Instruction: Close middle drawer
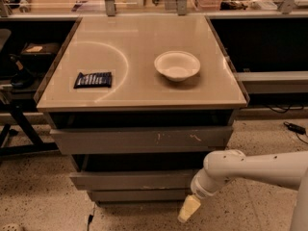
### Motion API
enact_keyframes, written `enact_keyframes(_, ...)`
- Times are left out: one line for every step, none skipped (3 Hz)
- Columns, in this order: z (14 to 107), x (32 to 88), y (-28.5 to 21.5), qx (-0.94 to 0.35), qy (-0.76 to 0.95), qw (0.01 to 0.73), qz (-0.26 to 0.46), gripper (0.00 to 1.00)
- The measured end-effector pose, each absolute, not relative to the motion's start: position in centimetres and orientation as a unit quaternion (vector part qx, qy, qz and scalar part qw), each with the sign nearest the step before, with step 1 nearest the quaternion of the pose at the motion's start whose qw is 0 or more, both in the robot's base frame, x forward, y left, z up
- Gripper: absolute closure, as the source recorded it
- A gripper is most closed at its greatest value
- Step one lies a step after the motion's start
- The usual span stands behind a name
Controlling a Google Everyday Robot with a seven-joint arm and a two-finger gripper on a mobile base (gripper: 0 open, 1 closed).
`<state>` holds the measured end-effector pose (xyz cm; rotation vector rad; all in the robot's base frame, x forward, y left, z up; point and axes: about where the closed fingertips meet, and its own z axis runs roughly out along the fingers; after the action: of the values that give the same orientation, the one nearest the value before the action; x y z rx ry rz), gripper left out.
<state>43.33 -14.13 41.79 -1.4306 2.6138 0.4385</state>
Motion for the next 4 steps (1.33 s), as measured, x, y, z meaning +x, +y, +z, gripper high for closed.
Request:
enact_keyframes(41.79,43.33,-14.13,-0.474,0.866,0.065,0.145,0.00)
enact_keyframes(41.79,43.32,-14.13,-0.474,0.866,0.065,0.145,0.18)
enact_keyframes(41.79,43.32,-14.13,-0.474,0.866,0.065,0.145,0.41)
enact_keyframes(41.79,43.32,-14.13,-0.474,0.866,0.065,0.145,0.65)
